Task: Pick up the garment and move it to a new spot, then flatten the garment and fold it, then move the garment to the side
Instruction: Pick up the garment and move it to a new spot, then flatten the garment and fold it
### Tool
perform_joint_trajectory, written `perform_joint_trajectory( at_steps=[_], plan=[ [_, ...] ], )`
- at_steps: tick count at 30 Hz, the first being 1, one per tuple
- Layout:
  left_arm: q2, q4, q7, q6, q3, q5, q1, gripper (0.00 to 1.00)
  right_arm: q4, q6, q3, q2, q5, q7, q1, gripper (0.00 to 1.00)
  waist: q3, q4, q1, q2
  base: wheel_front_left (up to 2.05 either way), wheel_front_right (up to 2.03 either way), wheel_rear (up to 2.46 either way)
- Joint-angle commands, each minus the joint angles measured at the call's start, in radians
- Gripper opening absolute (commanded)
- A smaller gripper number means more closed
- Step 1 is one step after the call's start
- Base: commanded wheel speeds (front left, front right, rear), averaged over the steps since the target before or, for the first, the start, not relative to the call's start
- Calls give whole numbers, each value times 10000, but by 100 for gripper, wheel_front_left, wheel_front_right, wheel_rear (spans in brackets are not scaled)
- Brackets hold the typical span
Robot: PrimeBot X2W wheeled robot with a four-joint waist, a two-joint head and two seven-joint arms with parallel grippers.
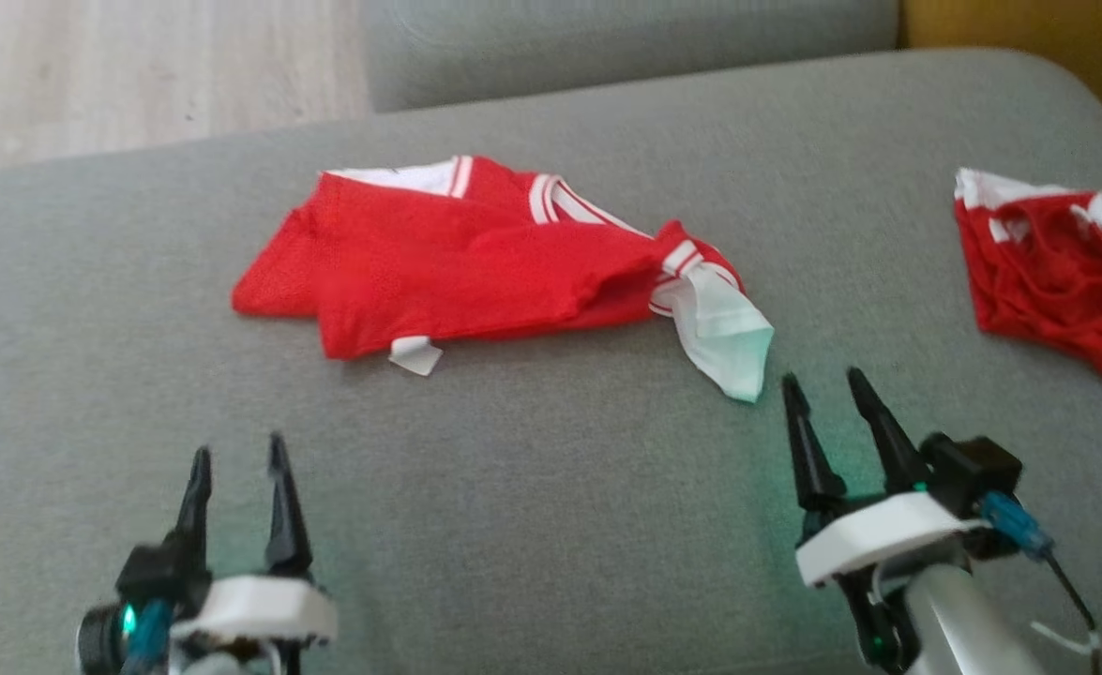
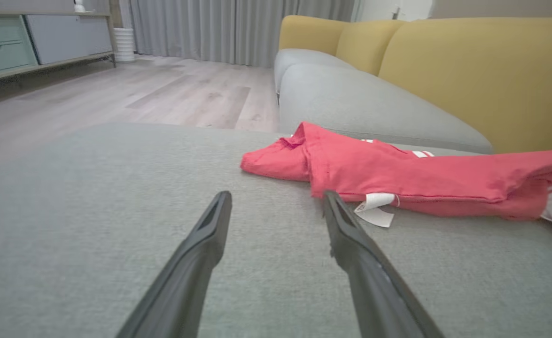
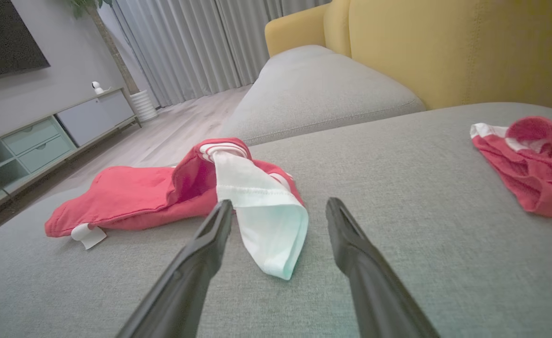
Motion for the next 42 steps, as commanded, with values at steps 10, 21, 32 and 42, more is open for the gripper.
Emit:
perform_joint_trajectory(
  at_steps=[10,21,32,42],
  plan=[
    [-271,-719,-81,-407,1307,473,1067,100,-138,35,-370,32,-206,4,609,100,-645,528,2,-1,0,0,0],
    [-277,-911,-81,-436,243,-261,505,100,525,35,-113,32,-901,4,-910,100,51,1136,2,-1,0,0,0],
    [-278,-918,-82,-396,-262,-655,173,100,2106,35,-549,32,-1655,4,-2422,100,792,1783,2,-1,0,0,0],
    [-279,-975,-82,-350,-502,-856,-99,100,2341,35,-435,32,-1711,4,-2732,0,1067,1884,2,-1,0,0,0]
  ],
)
